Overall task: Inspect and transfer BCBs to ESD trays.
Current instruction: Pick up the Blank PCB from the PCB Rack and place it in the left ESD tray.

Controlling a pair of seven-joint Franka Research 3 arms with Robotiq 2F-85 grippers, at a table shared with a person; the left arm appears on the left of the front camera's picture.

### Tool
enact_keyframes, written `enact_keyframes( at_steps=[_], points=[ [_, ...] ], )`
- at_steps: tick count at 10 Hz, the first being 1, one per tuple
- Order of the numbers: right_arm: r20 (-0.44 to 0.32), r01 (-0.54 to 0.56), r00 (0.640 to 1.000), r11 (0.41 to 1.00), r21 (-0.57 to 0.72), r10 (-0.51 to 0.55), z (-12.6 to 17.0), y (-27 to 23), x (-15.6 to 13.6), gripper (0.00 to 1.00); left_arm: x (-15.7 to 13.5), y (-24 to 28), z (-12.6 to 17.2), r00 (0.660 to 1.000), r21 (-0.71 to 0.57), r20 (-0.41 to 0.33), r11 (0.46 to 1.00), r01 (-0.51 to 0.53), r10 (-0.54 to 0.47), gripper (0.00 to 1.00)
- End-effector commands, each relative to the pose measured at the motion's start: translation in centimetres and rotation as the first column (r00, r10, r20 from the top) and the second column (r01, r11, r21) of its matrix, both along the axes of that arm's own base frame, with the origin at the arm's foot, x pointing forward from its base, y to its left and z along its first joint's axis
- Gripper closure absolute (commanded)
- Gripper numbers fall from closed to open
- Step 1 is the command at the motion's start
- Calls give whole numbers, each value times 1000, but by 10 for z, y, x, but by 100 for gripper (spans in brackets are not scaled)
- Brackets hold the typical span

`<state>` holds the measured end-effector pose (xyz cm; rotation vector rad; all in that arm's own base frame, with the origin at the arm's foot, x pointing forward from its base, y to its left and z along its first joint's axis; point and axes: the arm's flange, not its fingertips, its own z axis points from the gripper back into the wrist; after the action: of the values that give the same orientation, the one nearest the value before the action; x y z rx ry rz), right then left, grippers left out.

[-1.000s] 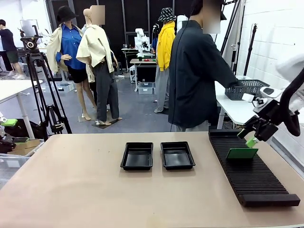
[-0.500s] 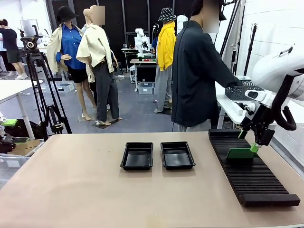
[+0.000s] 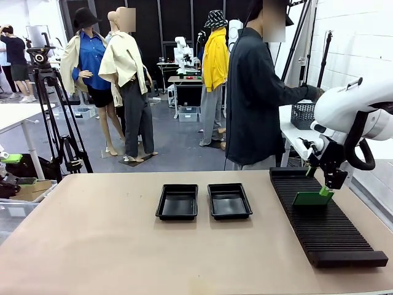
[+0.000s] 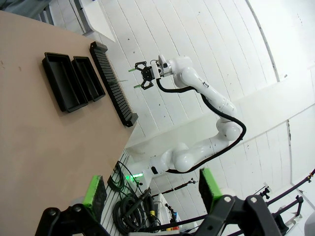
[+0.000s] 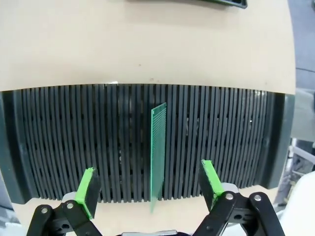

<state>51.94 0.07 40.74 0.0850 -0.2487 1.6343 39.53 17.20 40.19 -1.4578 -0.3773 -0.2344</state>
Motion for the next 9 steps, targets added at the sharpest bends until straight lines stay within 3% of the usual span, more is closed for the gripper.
enact_keyframes(
  at_steps=[1, 9],
  points=[
    [-7, -7, 1000, 999, -47, 7, -4, 2, 7, 0, -2, 1, 0, 1000, 7, 1, 1000, -4, 4, 0],
    [-1, 58, 998, 994, -90, -58, -41, 3, 28, 0, -2, 1, 0, 1000, 7, 1, 1000, -4, 4, 0]
  ],
)
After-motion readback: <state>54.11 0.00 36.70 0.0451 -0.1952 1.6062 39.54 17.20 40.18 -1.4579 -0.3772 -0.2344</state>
